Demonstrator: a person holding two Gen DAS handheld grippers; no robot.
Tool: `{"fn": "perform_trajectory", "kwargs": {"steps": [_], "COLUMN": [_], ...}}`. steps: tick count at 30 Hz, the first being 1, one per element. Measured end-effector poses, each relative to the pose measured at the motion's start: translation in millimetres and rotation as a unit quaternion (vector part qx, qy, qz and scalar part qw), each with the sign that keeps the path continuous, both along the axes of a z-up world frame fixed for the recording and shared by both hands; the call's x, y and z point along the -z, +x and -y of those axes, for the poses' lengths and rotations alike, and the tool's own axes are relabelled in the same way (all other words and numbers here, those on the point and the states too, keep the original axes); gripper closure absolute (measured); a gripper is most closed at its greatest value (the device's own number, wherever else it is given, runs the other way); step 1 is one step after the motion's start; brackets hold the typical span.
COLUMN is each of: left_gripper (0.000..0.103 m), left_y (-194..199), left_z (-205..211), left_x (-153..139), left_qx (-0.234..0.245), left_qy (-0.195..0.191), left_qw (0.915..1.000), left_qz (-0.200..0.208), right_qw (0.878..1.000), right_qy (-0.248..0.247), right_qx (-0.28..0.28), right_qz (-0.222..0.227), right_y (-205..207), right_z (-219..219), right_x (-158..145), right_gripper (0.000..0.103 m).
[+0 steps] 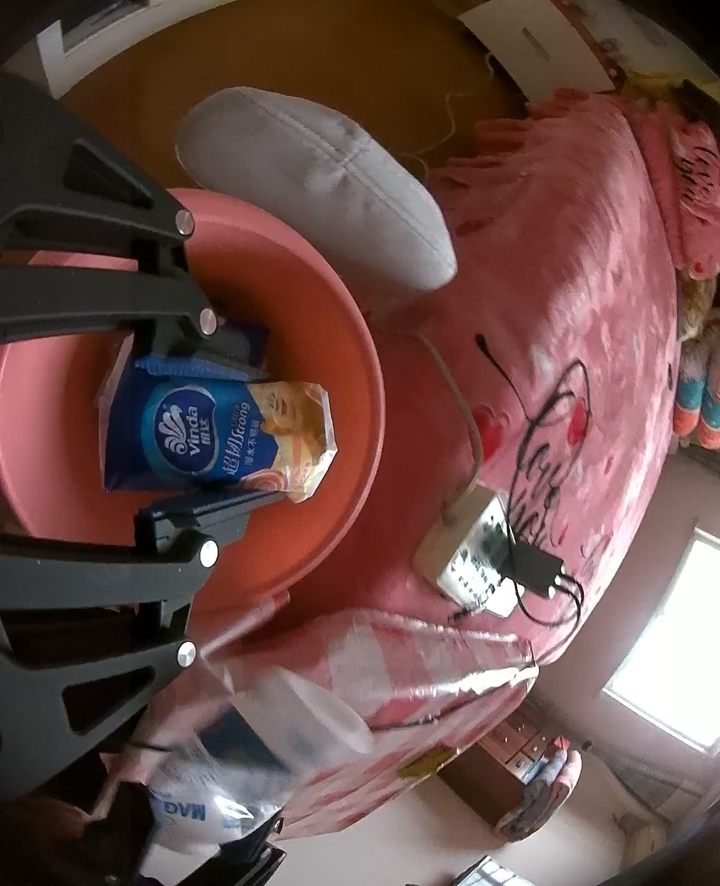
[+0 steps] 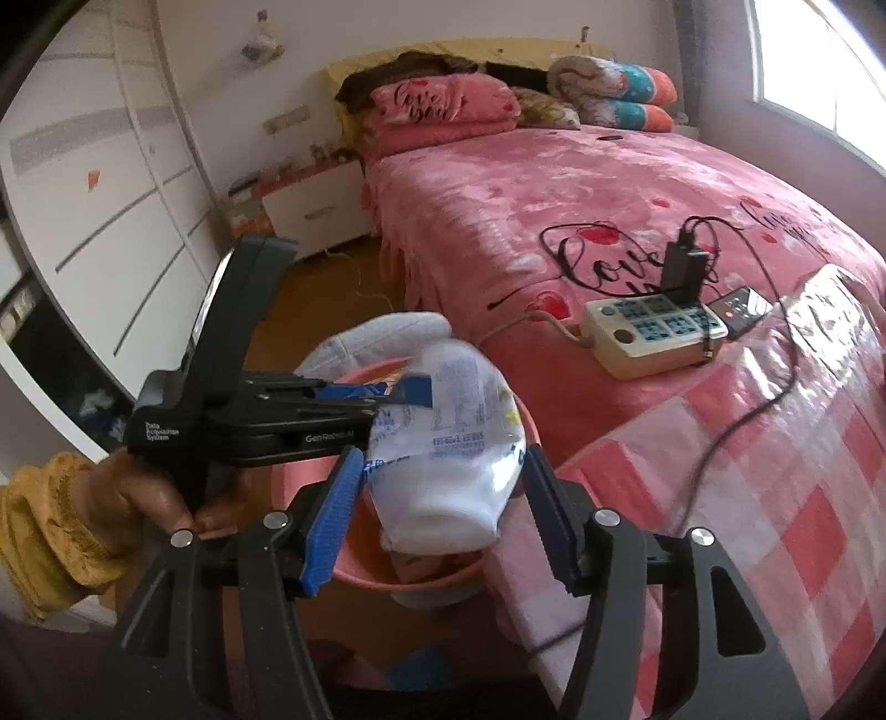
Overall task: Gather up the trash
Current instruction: 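Open the left tool over the bucket while the right tool releases the bottle, then move both tools back toward the yellow snack bag and coffee sachet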
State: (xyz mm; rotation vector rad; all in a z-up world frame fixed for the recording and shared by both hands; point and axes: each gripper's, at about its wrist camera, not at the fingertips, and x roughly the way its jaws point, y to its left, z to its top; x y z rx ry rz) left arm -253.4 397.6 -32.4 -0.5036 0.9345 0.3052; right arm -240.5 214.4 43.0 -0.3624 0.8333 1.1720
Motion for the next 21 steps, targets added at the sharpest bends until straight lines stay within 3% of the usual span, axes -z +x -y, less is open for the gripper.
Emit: {"fn": "perform_trajectory", "kwargs": {"steps": [4, 11, 21], "left_gripper": [0.048, 0.035, 0.03], "left_y": [-1.8, -0.3, 14.8], "left_z": [-7.1, -8.9, 15.2], "left_x": [11.2, 17.3, -1.6], "left_qx": [-0.017, -0.019, 0.01], "left_qy": [0.015, 0.006, 0.025], "left_qw": [0.9995, 0.9993, 0.9994], "left_qz": [-0.022, -0.03, -0.02], "right_qw": [1.0, 0.995, 0.984], "right_qy": [0.004, 0.044, 0.09], "right_qx": [0.016, 0.084, 0.151], "right_qz": [-0.02, -0.011, -0.005], "right_y": [2.3, 19.7, 33.1], "right_z": [3.4, 39.9, 93.5], "right_x": [7.0, -6.2, -14.2], "right_gripper": [0.02, 0.014, 0.011]}}
